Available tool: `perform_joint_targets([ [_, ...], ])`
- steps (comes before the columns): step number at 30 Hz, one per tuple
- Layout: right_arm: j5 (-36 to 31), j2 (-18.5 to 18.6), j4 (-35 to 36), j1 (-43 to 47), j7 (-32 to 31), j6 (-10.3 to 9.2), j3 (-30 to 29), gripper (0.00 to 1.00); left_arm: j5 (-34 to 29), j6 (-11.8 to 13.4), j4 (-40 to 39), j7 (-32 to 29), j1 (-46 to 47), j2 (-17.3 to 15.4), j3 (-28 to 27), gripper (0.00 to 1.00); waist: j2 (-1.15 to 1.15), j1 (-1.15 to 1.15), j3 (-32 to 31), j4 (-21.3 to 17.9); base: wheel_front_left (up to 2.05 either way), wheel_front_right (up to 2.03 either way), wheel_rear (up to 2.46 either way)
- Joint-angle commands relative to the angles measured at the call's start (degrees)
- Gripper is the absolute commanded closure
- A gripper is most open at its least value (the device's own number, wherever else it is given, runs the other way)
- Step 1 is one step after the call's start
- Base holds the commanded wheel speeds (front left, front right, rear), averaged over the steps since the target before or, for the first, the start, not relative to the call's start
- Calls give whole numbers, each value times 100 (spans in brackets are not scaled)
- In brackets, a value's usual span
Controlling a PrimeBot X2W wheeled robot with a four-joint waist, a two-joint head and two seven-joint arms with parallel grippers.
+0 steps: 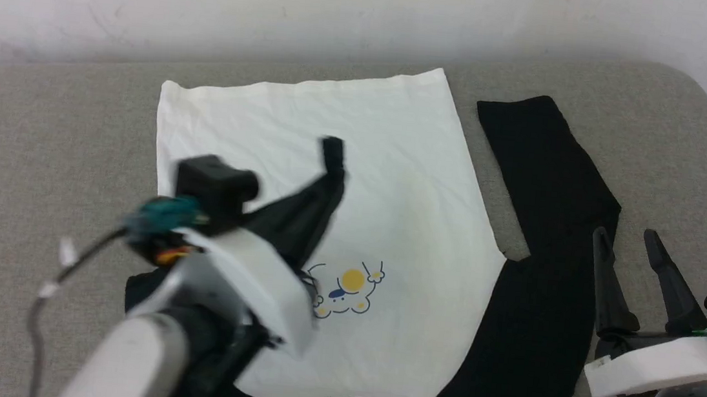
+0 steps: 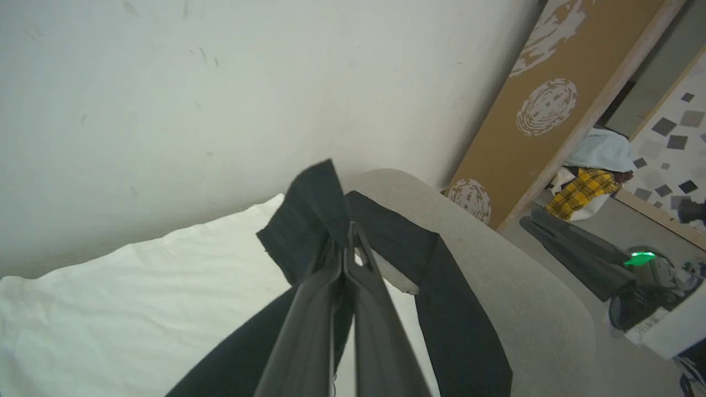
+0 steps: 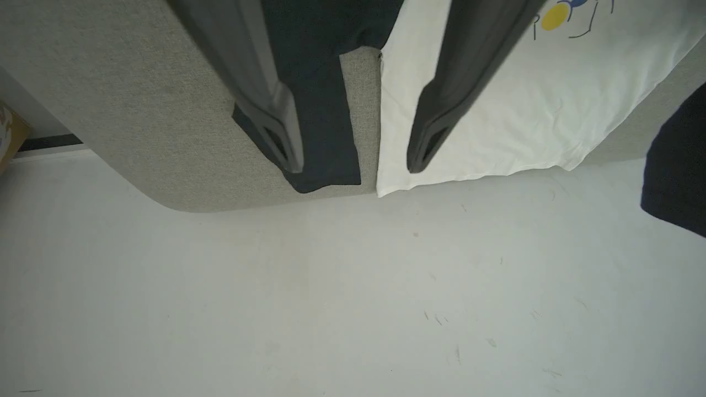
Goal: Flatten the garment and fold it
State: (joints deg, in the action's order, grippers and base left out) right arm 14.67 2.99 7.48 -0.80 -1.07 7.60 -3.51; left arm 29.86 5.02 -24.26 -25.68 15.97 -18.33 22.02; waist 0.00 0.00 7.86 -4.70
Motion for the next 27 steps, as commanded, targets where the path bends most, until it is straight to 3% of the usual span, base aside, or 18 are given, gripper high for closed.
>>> perform_joint_targets([
  [1,22,-12,51,59,-24,-11,7,0,-68,-65,285,93,153,251,248,100,0,0,27,-30,0,0,0],
  [5,30,-12,54,40,-28,-11,46,0,-213,-210,1175,227,318,731,886,100,0,0,98,-111,0,0,0],
  [9,41,-12,25,11,-20,-11,75,0,-367,-400,2151,281,391,985,1395,100,0,0,181,-227,0,0,0],
  [17,92,-12,-89,-44,62,-11,125,0,-640,-717,3812,418,521,1122,1981,100,0,0,404,-497,0,0,0],
  [24,126,-12,-195,-58,135,-11,134,0,-425,-915,4678,516,514,1331,2195,100,0,0,445,-560,0,0,0],
  [25,134,-12,-206,-62,138,-11,134,0,-387,-929,4757,533,523,1357,2207,58,0,0,438,-553,0,0,0],
  [26,142,-12,-217,-68,141,-11,131,0,-327,-939,4810,568,528,1383,2198,1,0,0,429,-544,0,0,0],
  [27,146,-12,-225,-71,143,-11,123,0,-268,-944,4833,615,541,1407,2178,0,0,0,416,-525,0,0,0],
])
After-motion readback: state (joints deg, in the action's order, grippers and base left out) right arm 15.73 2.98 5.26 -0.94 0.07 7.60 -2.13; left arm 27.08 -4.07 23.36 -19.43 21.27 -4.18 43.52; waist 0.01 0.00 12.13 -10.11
